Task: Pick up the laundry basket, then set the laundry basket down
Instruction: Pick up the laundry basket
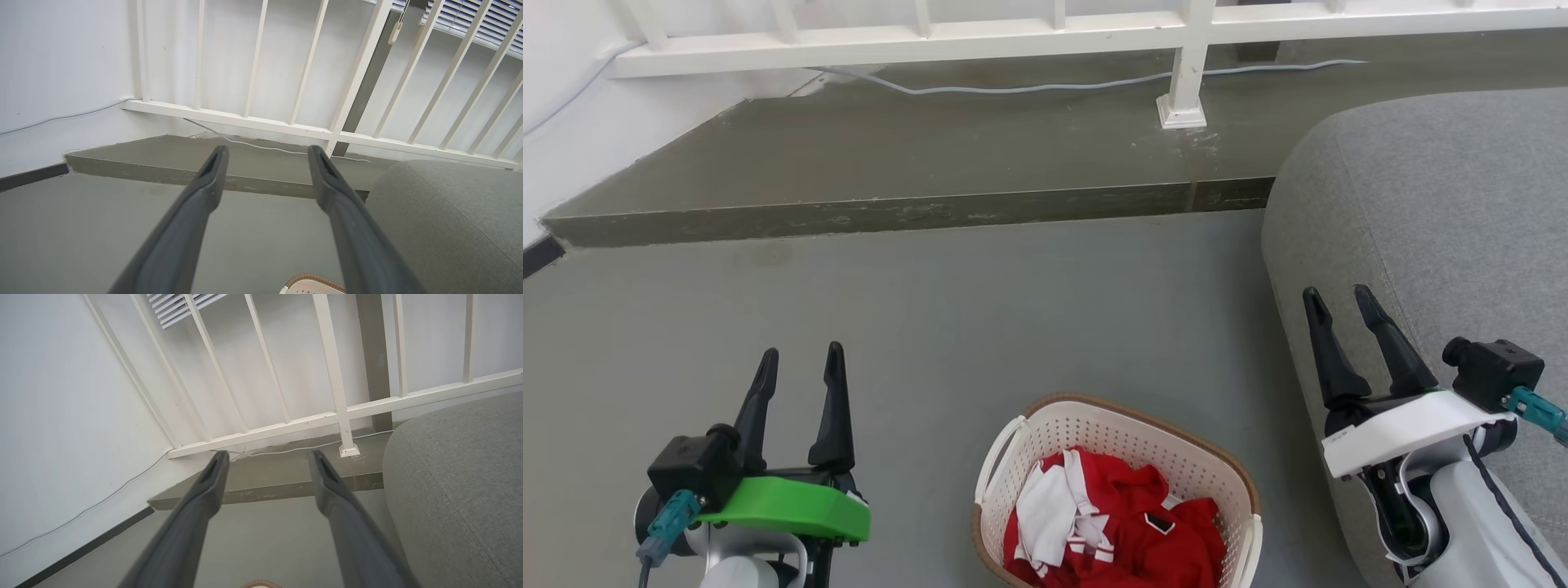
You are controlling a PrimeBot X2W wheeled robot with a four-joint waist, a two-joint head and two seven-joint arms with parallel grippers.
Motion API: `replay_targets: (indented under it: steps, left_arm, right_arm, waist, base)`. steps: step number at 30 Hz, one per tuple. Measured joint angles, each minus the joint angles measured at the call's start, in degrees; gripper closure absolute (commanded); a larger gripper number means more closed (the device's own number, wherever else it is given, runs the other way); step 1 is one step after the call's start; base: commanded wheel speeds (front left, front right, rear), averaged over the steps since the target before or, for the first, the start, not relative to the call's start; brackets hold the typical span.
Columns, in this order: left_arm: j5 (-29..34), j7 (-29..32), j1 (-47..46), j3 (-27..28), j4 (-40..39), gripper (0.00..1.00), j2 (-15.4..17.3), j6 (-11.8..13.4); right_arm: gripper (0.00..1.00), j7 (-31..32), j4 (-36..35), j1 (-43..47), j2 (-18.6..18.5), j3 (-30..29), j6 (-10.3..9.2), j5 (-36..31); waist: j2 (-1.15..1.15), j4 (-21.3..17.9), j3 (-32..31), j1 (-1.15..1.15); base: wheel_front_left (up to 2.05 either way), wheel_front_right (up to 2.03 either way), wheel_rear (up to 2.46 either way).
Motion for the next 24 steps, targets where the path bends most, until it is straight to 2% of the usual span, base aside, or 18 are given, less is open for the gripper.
replay_targets:
  steps: [12, 24]
  left_arm:
    - [0.0, 0.0, 0.0, -0.1, -0.4, 0.00, 0.0, 0.4]
    - [0.1, 0.0, -2.0, -0.9, -1.1, 0.00, 0.0, 1.4]
  right_arm:
    - [0.00, 0.0, 0.7, 0.0, 0.0, -0.1, 0.00, -1.0]
    - [0.00, 0.0, 0.7, -1.5, -1.3, -0.1, 0.00, -3.1]
  waist:
    - [0.00, -0.3, 0.7, 0.00]
    - [0.00, -1.5, 5.4, 0.00]
  base:
    - [0.00, 0.00, 0.00]
    - [0.00, 0.00, 0.00]
